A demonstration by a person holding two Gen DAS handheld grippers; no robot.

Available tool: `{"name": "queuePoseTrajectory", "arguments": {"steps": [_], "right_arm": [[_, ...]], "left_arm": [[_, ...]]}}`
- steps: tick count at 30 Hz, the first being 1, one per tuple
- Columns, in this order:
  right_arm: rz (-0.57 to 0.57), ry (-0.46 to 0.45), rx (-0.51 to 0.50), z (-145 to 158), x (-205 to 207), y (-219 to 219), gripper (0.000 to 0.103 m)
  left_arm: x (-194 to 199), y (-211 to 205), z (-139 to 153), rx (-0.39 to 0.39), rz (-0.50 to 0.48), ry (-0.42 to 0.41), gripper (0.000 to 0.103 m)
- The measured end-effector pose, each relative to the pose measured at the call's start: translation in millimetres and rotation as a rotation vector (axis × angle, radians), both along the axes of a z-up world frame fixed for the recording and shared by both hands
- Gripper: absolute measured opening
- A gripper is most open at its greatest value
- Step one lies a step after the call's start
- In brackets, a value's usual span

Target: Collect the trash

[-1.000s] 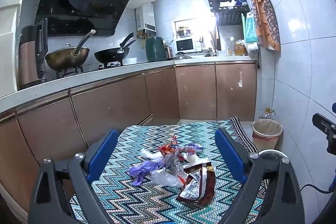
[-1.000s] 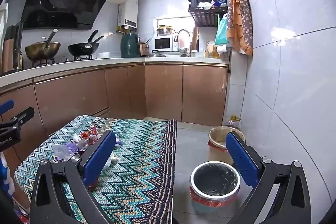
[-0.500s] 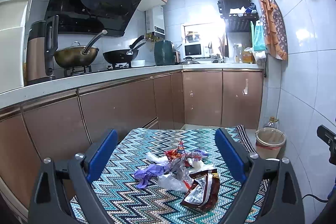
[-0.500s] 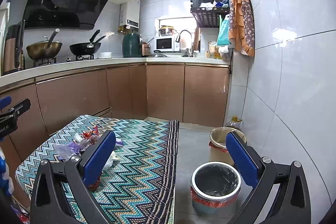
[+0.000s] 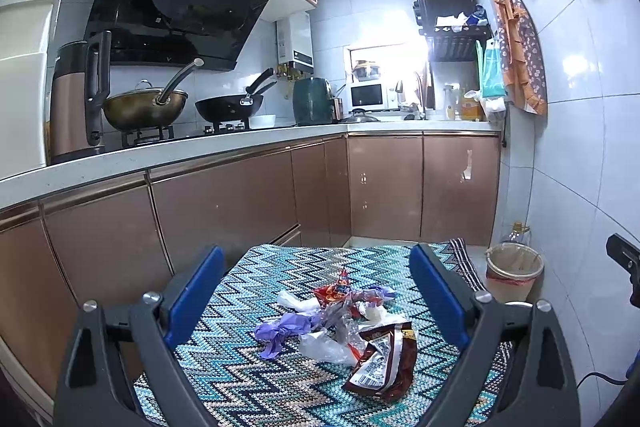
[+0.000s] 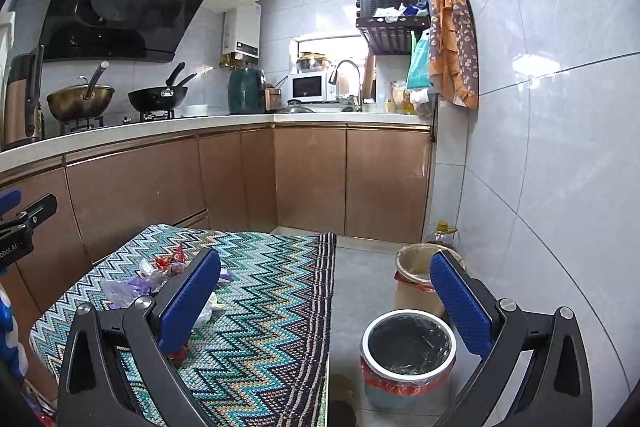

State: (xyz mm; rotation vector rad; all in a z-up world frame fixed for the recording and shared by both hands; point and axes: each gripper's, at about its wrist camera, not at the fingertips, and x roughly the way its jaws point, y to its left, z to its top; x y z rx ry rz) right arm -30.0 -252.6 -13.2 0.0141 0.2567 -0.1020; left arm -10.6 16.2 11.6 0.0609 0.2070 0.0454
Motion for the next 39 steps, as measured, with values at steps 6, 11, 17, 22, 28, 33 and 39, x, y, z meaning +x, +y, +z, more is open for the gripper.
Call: {"name": "queuePoseTrajectory", "arguments": {"steps": [6,11,17,22,28,33,39], "right_arm": [[0.006,-0.008,-0.002,3,0,-1,0.103],[0.005,-0.011,0.003,3,2,-3,0.103],[-0.009,-0.010,-0.003,3,5,-5,0.103],[-0.016,-0.006,-0.012,4,11,-5,0.103],[-0.013,-0.001,-0.005,6,18,-6,0.103],[-0.010,-0.001,-0.012,7,20,-4,0.103],[-0.008,-0.002,-0.028,11,22,-1,0.103]], "left_arm": [[3,-1,4,-0.017,0.002,-0.016,0.094],[7,0,6,-0.014,-0.004,-0.017,0.094],[16,-3,5,-0.015,-0.014,-0.008,0.094],[20,-2,2,-0.011,-0.017,0.004,0.094],[24,-1,3,-0.012,-0.041,0.022,0.094],[26,2,3,-0.036,-0.057,0.035,0.094],[32,10,2,-0.053,-0.060,0.059,0.094]]}}
